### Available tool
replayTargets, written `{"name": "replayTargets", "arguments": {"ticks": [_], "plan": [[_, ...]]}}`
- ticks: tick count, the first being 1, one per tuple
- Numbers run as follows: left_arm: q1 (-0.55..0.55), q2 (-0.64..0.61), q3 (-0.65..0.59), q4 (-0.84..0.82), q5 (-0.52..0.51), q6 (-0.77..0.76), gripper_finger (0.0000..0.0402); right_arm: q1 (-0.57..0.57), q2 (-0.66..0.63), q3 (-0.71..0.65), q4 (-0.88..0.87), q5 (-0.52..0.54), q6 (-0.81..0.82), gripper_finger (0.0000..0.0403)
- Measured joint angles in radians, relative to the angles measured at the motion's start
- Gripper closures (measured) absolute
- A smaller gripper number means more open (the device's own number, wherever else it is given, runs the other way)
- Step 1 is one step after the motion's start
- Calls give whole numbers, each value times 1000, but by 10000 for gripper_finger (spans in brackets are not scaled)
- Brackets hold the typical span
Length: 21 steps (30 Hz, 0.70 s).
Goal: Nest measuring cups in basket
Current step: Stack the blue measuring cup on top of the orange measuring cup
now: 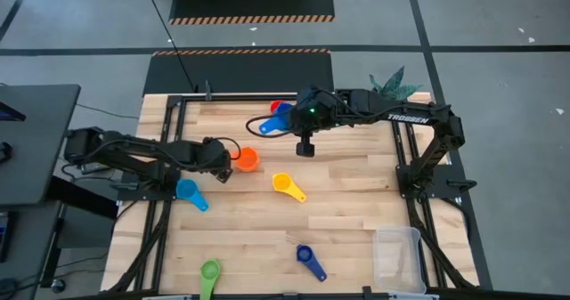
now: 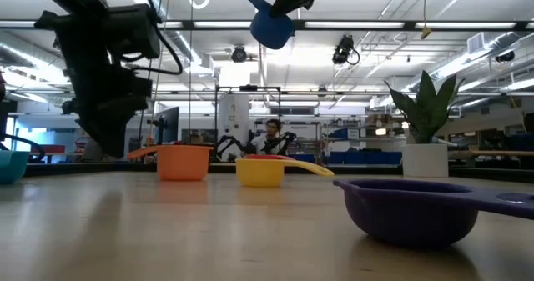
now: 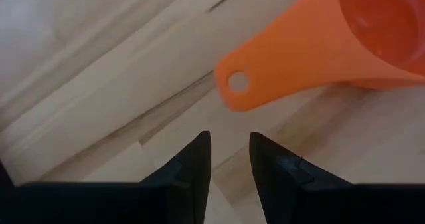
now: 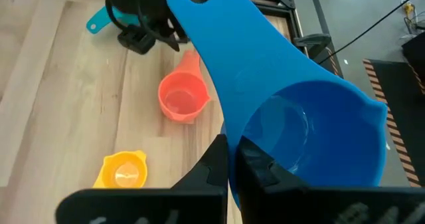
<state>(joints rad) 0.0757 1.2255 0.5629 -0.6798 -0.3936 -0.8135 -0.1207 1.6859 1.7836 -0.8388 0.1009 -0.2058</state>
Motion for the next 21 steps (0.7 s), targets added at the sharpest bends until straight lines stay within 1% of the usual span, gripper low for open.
{"name": "replayTargets", "arguments": {"ticks": [6, 14, 18, 21], "plan": [[0, 88, 0, 133, -2, 63, 290, 0, 0, 0, 0, 0, -7, 393], [0, 119, 0, 347, 45, 127, 290, -1, 0, 0, -1, -10, -2, 393], [0, 119, 1, 385, 50, 128, 290, -1, 0, 0, 1, -19, 17, 393], [0, 118, 1, 363, 86, 122, 290, -1, 2, 0, 7, -24, 39, 393]]}}
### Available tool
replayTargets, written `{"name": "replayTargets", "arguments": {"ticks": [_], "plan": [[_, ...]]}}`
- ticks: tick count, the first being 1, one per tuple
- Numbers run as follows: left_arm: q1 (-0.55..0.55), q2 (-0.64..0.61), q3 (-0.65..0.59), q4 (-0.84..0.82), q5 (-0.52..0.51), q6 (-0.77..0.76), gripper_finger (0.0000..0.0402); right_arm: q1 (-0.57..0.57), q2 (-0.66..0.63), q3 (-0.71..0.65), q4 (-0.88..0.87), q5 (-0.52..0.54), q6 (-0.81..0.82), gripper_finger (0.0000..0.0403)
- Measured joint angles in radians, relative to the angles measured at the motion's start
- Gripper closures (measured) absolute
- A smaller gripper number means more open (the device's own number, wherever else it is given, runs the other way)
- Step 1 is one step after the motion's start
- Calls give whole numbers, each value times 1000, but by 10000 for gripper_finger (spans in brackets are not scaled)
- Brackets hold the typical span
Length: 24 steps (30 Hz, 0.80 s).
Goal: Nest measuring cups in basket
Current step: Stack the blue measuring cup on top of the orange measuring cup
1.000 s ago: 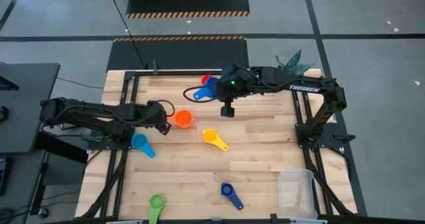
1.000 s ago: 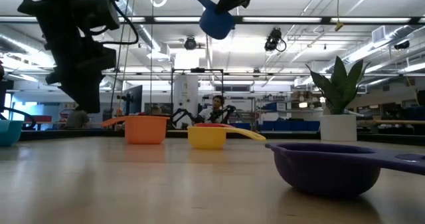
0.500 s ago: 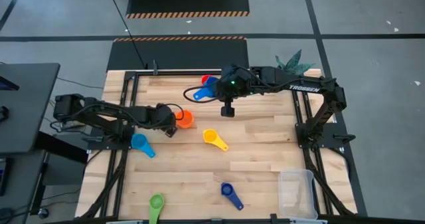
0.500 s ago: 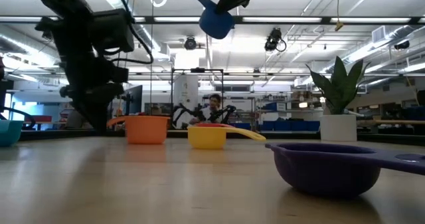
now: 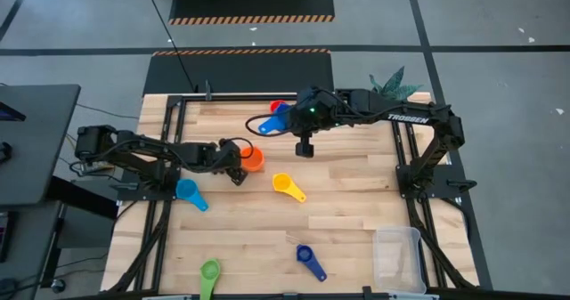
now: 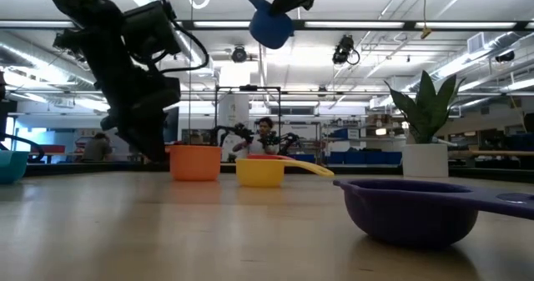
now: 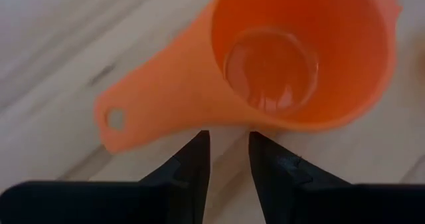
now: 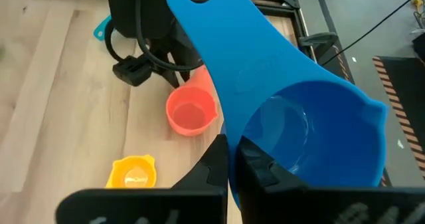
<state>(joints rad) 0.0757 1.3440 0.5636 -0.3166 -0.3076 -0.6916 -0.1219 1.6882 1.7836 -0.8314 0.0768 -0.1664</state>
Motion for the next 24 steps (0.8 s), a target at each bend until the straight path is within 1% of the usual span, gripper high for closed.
{"name": "replayTargets", "arguments": {"ticks": [5, 7, 12, 14, 20, 24], "plan": [[-1, -36, 0, -78, 58, -35, 290, 3, 43, 1, 44, -35, 80, 393], [-1, -65, 0, -109, 82, -36, 290, 6, 67, -1, 32, -44, 107, 393], [-2, -172, 1, -200, 105, -36, 290, 11, 110, 12, 67, -52, 189, 393], [-2, -225, 0, -263, 109, -32, 290, 12, 136, 27, 79, -73, 220, 393], [-2, -370, 4, -389, 122, -32, 290, 19, 263, 136, 81, -130, 243, 393], [-2, -438, 31, -477, 121, -35, 290, 18, 367, 243, 46, -135, 263, 393]]}}
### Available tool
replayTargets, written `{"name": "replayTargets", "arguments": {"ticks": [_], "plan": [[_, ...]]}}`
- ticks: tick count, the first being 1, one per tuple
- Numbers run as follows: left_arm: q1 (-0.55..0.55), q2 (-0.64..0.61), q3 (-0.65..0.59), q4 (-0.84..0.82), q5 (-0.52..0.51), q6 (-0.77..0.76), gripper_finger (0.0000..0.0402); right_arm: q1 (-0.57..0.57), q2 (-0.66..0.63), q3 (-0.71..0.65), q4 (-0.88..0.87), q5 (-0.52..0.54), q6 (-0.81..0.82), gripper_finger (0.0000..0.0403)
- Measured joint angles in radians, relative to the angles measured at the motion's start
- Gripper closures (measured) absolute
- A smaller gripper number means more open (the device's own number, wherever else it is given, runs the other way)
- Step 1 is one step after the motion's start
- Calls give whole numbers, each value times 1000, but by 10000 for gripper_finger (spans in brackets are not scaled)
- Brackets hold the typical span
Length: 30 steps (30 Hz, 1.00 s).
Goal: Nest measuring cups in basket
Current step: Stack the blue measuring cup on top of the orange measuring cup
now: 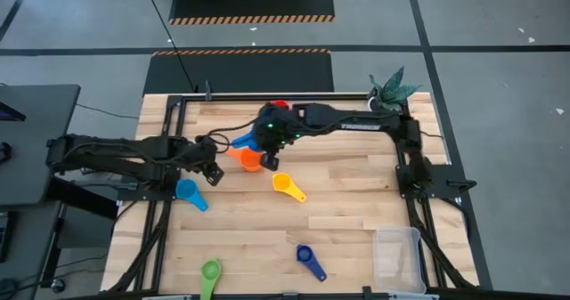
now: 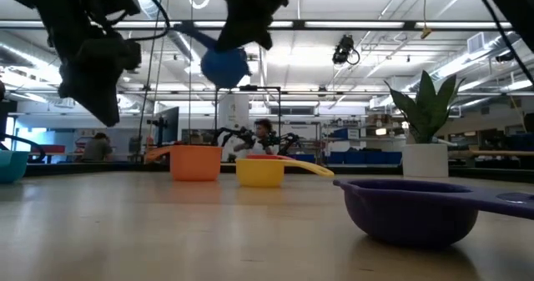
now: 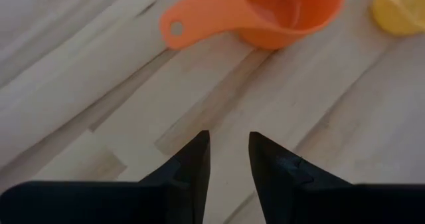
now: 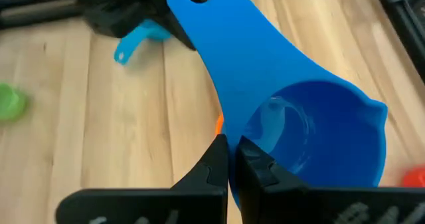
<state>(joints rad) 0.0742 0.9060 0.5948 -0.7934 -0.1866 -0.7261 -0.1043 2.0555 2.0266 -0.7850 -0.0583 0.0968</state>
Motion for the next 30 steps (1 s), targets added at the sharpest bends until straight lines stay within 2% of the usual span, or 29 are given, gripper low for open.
{"name": "replayTargets", "arguments": {"ticks": [8, 14, 17, 23, 30], "plan": [[0, -106, 108, -252, -42, -22, 290, 0, 154, 160, -29, -30, 132, 393], [0, -155, 251, -469, -101, -57, 290, 2, 207, 187, -44, -16, 260, 393], [0, -169, 336, -551, -141, -56, 290, 2, 227, 189, -17, 29, 309, 393], [0, -176, 473, -649, -222, -33, 290, 4, 279, 187, -20, 40, 358, 393], [1, -192, 534, -659, -261, 13, 290, 13, 319, 186, -36, 38, 359, 393]]}}
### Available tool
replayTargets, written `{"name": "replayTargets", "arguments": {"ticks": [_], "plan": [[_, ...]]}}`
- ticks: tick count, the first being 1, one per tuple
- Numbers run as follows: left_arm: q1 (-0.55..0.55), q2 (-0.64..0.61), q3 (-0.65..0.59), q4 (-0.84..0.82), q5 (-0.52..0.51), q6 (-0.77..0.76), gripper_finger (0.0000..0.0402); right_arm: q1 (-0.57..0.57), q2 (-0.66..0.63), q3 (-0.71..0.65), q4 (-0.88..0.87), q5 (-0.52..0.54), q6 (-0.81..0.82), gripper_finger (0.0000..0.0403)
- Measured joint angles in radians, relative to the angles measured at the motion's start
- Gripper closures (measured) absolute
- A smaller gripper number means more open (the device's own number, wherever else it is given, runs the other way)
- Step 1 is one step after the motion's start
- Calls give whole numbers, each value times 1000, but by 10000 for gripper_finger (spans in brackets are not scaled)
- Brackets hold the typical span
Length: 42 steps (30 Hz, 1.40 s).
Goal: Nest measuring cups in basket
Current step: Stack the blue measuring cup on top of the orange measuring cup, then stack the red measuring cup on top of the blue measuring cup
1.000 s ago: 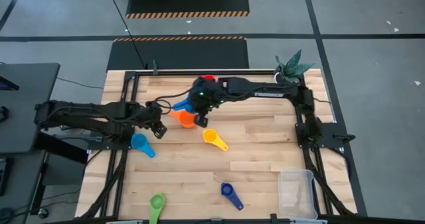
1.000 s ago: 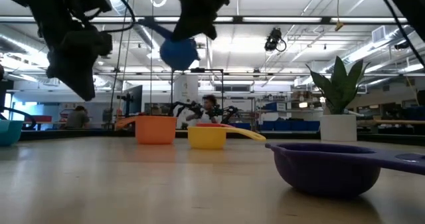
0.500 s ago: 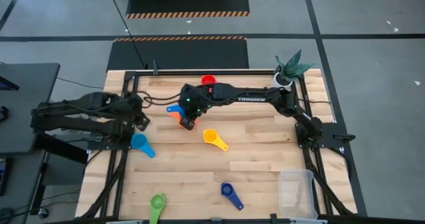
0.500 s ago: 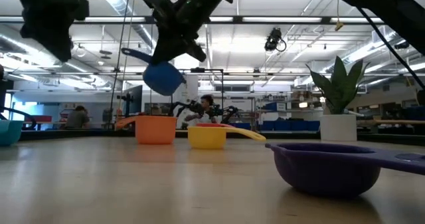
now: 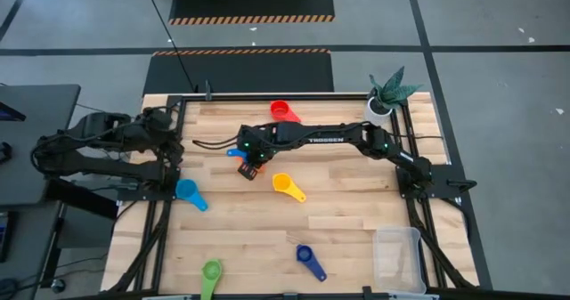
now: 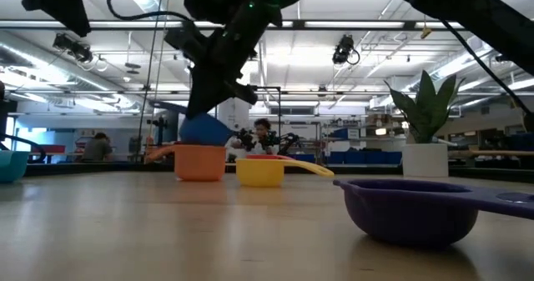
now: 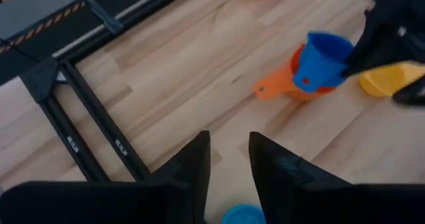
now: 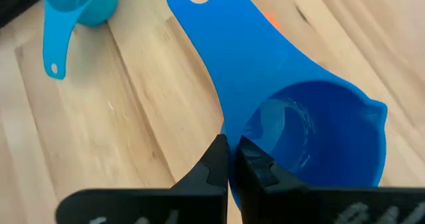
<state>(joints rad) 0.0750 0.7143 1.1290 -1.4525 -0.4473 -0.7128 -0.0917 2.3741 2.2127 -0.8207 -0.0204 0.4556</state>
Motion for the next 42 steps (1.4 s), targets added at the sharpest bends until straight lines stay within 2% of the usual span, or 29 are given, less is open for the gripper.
{"name": "replayTargets", "arguments": {"ticks": [7, 17, 23, 28, 30, 38, 42], "plan": [[0, -2, 0, -20, -2, 3, 290, -1, 1, 0, -22, 9, -55, 389], [0, -1, 0, -20, -2, 3, 290, -3, 1, 0, -32, 11, -102, 295], [0, -1, 0, -50, 2, 2, 290, -11, -9, 0, 18, -79, -171, 276], [0, -2, -1, -97, 84, 0, 290, -43, -71, 0, 60, -184, -187, 289], [0, -3, -1, -100, 123, 0, 290, -57, -108, 0, 61, -195, -207, 300], [0, -3, -1, -93, 182, 43, 290, -122, -239, 0, -20, -18, -221, 361], [0, -1, -1, -82, 181, 33, 290, -154, -274, 0, -115, 6, -205, 394]]}}
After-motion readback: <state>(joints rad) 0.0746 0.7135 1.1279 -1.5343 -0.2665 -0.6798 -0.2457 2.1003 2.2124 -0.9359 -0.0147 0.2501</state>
